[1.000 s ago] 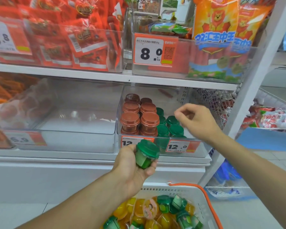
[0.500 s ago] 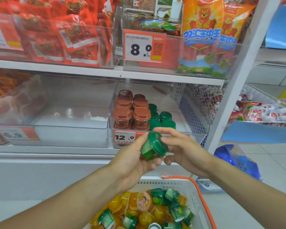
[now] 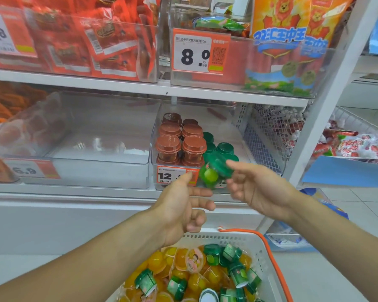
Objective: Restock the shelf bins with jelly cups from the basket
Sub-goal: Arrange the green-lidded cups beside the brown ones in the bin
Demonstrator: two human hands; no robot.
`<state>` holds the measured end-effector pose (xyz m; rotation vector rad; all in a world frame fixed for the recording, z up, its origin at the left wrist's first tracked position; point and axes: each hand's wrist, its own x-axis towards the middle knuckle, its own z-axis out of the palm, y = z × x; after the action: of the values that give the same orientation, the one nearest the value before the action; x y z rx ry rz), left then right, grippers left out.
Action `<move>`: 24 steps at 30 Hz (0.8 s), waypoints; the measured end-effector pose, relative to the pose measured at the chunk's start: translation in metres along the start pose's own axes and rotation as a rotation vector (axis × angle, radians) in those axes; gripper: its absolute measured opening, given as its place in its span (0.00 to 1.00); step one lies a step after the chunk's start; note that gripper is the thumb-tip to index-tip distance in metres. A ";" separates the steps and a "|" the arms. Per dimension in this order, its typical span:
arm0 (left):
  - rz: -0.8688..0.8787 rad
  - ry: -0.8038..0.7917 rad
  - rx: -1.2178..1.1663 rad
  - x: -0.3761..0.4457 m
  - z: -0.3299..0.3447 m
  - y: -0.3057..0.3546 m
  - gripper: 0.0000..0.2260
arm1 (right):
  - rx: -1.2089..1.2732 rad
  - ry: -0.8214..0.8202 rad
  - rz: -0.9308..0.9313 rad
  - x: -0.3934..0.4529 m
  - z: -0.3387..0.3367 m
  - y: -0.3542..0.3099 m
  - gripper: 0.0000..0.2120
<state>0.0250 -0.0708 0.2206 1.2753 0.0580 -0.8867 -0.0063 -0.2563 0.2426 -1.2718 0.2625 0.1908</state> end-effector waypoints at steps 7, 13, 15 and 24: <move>-0.042 0.079 0.025 0.013 -0.012 0.001 0.16 | -0.132 0.409 -0.180 0.071 -0.056 -0.057 0.16; -0.077 0.071 0.014 0.024 -0.018 0.002 0.17 | -0.148 0.611 -0.113 0.167 -0.087 -0.068 0.10; -0.091 0.057 0.005 0.027 -0.019 0.002 0.18 | -0.192 0.658 -0.085 0.192 -0.097 -0.064 0.08; -0.145 0.076 0.010 0.042 -0.031 -0.003 0.19 | -0.445 0.632 0.096 0.249 -0.115 -0.044 0.06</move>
<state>0.0652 -0.0674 0.1863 1.3261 0.2089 -0.9627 0.2335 -0.3803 0.1770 -1.7428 0.8600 -0.0864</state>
